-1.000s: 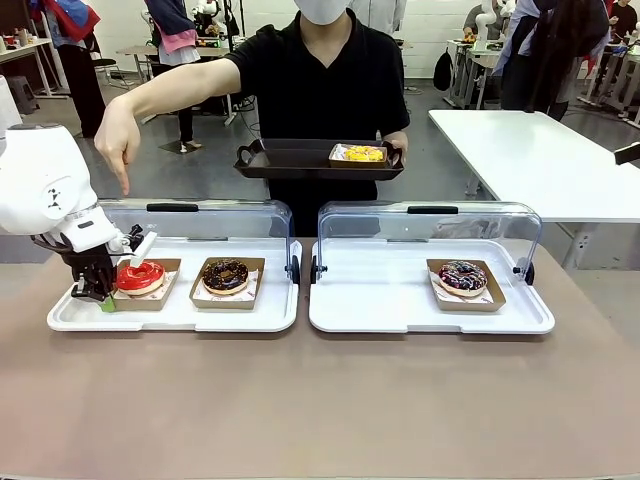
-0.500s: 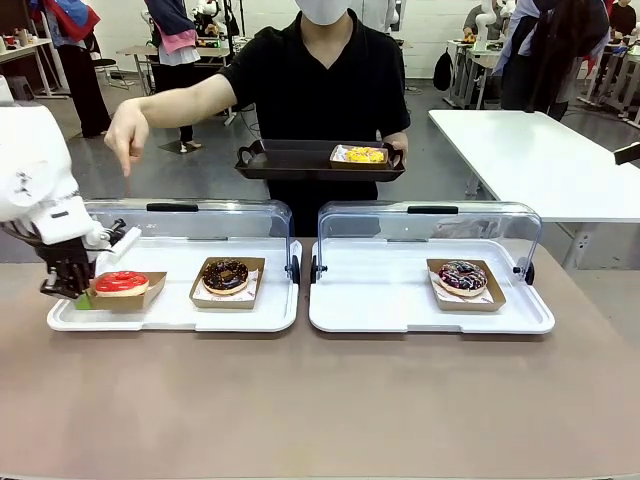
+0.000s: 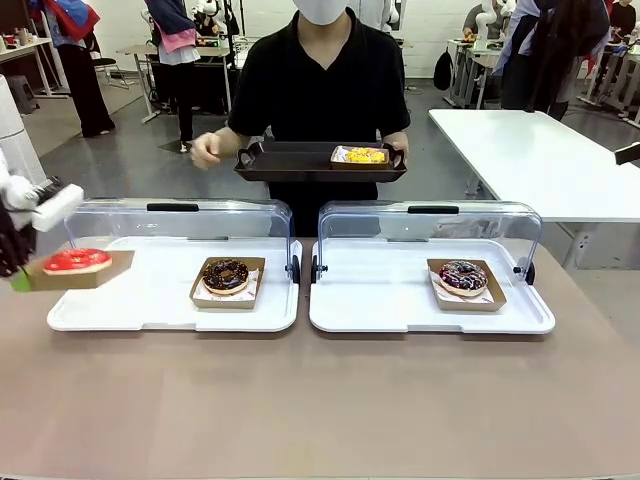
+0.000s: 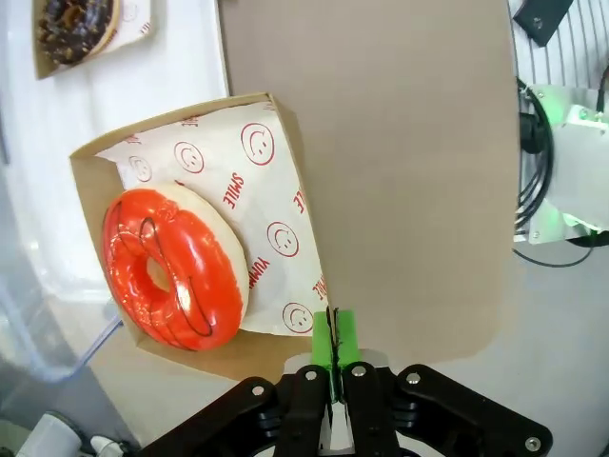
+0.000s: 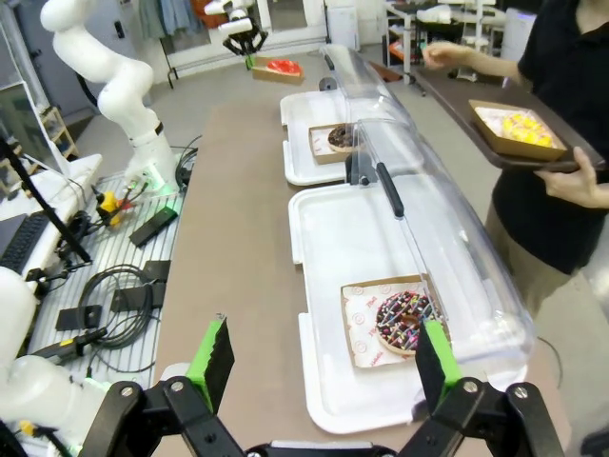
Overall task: Provide the desired donut to the person.
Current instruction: Pick up and lift the Paper togo box containing the Donut pointed at by the person, then place the picked Paper togo box onto the Handle tray extended by the person.
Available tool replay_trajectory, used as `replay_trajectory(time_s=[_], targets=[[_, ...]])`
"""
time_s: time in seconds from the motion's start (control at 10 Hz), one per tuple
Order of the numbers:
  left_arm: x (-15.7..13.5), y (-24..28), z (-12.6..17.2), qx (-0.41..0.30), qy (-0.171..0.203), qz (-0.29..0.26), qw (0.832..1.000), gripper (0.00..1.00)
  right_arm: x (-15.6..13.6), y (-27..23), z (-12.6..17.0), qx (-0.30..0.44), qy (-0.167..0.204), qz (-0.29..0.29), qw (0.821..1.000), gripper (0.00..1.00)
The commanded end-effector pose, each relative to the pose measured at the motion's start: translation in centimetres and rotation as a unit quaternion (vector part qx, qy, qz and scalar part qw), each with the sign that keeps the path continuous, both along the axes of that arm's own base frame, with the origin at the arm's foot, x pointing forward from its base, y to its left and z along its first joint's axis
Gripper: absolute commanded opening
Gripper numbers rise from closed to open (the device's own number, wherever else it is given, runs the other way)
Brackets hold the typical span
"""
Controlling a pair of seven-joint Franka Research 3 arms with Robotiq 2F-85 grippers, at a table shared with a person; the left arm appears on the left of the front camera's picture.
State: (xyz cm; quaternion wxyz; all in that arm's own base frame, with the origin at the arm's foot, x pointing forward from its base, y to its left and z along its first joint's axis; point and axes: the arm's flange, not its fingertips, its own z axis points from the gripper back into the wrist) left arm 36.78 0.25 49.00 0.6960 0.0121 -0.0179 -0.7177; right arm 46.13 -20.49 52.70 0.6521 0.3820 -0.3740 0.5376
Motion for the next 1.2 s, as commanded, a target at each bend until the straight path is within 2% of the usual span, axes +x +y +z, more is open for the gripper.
replay_trajectory(time_s=[0.0,0.2,0.4,0.5,0.7,0.8,1.1], targets=[[-2.8,-1.0,4.1,-0.020,-0.048,-0.006,0.999,0.00,0.0,0.0,0.0,-0.001,0.003,-0.006,1.000,1.00],[-3.8,-2.4,8.8,-0.025,-0.077,-0.006,0.997,0.00,0.0,0.0,0.0,-0.001,0.003,-0.006,1.000,1.00],[-4.1,-3.3,11.7,-0.027,-0.091,-0.005,0.995,0.00,0.0,0.0,0.0,-0.001,0.003,-0.006,1.000,1.00],[-4.4,-3.6,11.9,-0.023,-0.092,-0.004,0.995,0.00,0.0,0.0,0.0,-0.001,0.003,-0.006,1.000,1.00],[-3.3,-2.7,11.5,-0.017,-0.075,-0.007,0.997,0.00,0.0,0.0,0.0,-0.001,0.003,-0.006,1.000,1.00],[-4.5,-3.3,12.2,-0.023,-0.099,-0.010,0.995,0.00,0.0,0.0,0.0,-0.001,0.003,-0.006,1.000,1.00],[-4.5,-3.3,12.2,-0.023,-0.099,-0.010,0.995,0.00,0.0,0.0,0.0,-0.001,0.003,-0.006,1.000,1.00]])
